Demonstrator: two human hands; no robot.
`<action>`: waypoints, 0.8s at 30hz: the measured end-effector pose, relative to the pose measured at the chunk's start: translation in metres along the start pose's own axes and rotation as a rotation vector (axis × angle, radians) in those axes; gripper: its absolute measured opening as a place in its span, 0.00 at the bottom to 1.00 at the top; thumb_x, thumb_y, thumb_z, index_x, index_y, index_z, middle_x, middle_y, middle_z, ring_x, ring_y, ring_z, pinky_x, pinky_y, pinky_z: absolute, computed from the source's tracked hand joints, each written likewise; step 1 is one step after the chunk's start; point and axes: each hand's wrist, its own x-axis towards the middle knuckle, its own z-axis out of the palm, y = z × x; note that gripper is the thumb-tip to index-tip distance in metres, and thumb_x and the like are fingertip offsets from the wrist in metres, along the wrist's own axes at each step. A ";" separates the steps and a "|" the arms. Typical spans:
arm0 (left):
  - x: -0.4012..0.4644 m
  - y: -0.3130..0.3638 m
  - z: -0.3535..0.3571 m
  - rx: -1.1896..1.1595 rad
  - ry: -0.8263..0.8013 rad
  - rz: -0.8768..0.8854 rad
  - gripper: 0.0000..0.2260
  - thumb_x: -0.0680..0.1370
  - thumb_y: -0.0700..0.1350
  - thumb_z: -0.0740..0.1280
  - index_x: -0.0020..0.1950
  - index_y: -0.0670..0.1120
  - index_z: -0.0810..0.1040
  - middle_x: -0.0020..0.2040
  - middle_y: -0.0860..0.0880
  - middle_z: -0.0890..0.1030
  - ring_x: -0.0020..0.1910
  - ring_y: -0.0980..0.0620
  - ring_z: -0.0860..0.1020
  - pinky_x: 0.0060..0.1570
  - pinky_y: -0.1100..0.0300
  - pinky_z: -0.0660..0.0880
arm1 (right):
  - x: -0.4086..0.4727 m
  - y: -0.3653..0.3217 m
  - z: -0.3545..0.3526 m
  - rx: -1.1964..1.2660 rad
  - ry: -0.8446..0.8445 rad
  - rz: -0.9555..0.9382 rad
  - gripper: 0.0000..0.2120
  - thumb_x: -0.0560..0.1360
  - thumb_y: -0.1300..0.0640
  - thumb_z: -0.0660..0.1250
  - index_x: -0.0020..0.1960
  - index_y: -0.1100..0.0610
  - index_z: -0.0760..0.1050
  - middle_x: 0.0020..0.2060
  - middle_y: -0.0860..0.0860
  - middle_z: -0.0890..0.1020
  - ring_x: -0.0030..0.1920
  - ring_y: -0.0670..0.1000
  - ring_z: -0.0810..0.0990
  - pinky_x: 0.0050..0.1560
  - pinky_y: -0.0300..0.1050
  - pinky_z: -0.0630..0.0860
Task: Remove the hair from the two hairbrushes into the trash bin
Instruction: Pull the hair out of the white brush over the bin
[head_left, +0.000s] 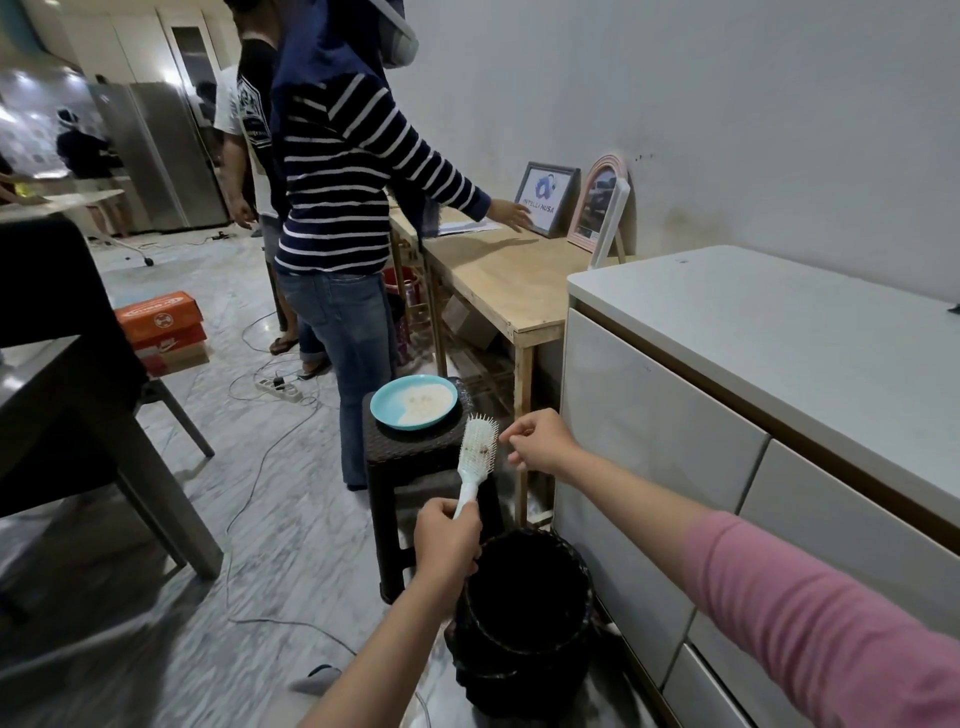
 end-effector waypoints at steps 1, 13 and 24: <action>0.000 0.000 0.000 0.008 0.006 0.004 0.04 0.78 0.42 0.63 0.45 0.42 0.73 0.34 0.45 0.77 0.23 0.52 0.70 0.19 0.65 0.63 | 0.000 0.001 0.001 0.008 0.004 -0.023 0.07 0.77 0.64 0.65 0.45 0.57 0.81 0.47 0.57 0.83 0.39 0.49 0.82 0.35 0.39 0.78; -0.015 0.005 0.009 0.207 0.071 0.183 0.04 0.77 0.42 0.63 0.44 0.42 0.72 0.36 0.48 0.77 0.29 0.54 0.73 0.25 0.61 0.67 | -0.013 -0.006 0.023 -0.247 0.106 -0.227 0.06 0.73 0.62 0.69 0.42 0.65 0.83 0.41 0.58 0.85 0.42 0.51 0.81 0.48 0.45 0.78; -0.009 0.000 0.006 0.127 0.035 0.113 0.05 0.77 0.43 0.63 0.46 0.42 0.73 0.38 0.45 0.78 0.27 0.52 0.73 0.18 0.65 0.65 | -0.014 0.002 0.026 -0.173 0.161 -0.218 0.06 0.75 0.63 0.66 0.45 0.67 0.78 0.47 0.60 0.82 0.49 0.54 0.80 0.49 0.43 0.75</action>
